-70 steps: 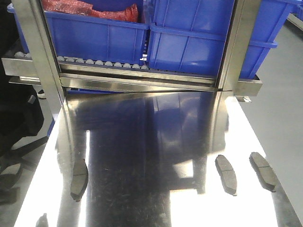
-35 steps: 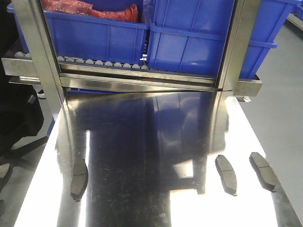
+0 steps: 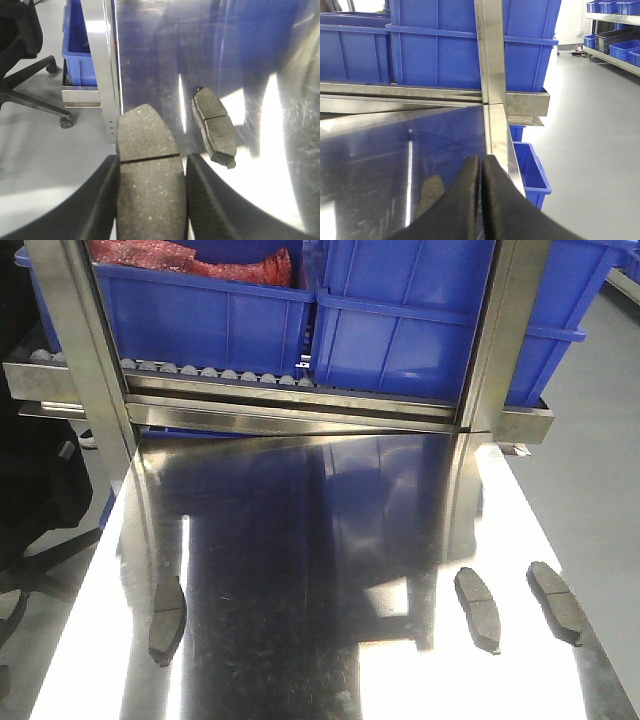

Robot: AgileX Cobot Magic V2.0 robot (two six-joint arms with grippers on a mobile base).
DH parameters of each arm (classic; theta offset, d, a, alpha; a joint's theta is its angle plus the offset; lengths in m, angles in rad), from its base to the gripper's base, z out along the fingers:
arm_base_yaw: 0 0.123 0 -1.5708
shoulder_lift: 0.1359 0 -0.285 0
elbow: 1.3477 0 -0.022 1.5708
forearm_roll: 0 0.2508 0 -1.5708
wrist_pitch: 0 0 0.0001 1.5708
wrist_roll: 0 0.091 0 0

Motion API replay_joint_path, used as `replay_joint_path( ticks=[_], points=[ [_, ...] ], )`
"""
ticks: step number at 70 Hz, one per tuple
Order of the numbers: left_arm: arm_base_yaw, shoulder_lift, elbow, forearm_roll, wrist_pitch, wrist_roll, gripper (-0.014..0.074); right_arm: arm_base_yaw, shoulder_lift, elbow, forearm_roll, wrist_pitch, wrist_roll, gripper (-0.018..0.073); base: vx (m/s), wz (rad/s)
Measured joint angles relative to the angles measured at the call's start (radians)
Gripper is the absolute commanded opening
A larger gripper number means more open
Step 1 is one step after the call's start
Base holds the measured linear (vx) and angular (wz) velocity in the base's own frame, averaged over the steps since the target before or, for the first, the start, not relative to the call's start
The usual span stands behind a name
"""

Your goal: Move and align brake pads A on conveyor

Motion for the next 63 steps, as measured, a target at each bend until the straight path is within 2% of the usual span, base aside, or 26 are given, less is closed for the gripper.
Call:
replay_joint_path(
  ticks=[49,57,63],
  points=[
    [0.000,0.000,0.000,0.000,0.000,0.000,0.0101,0.000,0.000,-0.001,0.000,-0.021,-0.009,-0.0002,0.00,0.00],
    [0.000,0.000,0.000,0.000,0.000,0.000,0.0101,0.000,0.011,-0.071,0.000,0.068,-0.015,-0.0002,0.00,0.00],
    [0.000,0.000,0.000,0.000,0.000,0.000,0.0101,0.000,0.090,-0.191,-0.009,0.137,-0.026,-0.0002,0.00,0.00]
  ],
)
